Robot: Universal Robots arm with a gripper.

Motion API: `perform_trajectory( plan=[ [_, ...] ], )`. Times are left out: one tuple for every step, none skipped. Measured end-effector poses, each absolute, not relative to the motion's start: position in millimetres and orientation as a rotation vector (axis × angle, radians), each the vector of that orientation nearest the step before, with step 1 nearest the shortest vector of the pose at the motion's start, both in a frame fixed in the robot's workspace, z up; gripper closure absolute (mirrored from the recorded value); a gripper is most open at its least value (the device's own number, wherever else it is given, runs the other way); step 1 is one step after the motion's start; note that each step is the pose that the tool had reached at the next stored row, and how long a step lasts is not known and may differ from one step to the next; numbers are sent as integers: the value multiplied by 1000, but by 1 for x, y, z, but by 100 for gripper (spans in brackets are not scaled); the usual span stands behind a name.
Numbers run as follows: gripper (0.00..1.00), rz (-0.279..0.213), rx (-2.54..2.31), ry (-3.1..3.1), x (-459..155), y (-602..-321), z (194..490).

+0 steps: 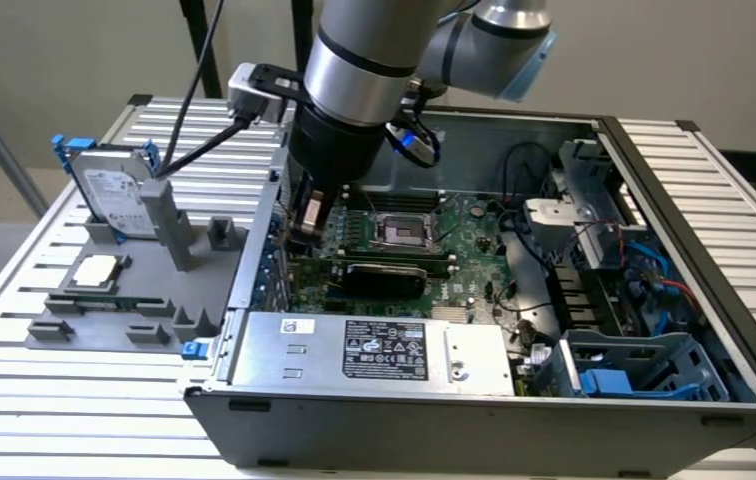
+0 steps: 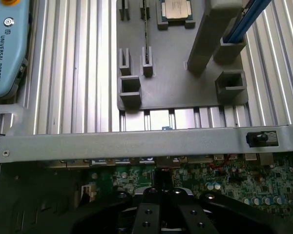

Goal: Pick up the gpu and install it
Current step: 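Press down on the gpu until it lock into place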

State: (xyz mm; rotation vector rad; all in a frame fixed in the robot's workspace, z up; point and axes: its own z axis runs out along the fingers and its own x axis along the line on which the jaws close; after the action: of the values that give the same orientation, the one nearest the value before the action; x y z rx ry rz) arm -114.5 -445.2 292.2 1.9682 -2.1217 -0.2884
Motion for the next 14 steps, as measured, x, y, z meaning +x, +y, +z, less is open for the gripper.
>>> perform_trajectory(
  plan=[
    [89,-290,1965,-2123,-115,-445,292],
    [89,-290,1962,-2125,-115,-444,292],
    [89,-291,1959,-2126,-115,-444,292],
    [89,-291,1956,-2128,-115,-443,292],
    [89,-291,1953,-2129,-115,-443,292],
    [89,-291,1949,-2131,-115,-442,292],
    [89,-291,1946,-2133,-115,-442,292],
    [89,-291,1943,-2134,-115,-442,291],
    [89,-290,1940,-2135,-115,-442,291],
    [89,-290,1937,-2136,-115,-441,291],
    [89,-289,1935,-2136,-115,-441,291],
    [89,-289,1934,-2136,-115,-441,291],
    [89,-288,1933,-2137,-115,-440,291],
    [89,-288,1933,-2137,-115,-440,291]
  ],
)
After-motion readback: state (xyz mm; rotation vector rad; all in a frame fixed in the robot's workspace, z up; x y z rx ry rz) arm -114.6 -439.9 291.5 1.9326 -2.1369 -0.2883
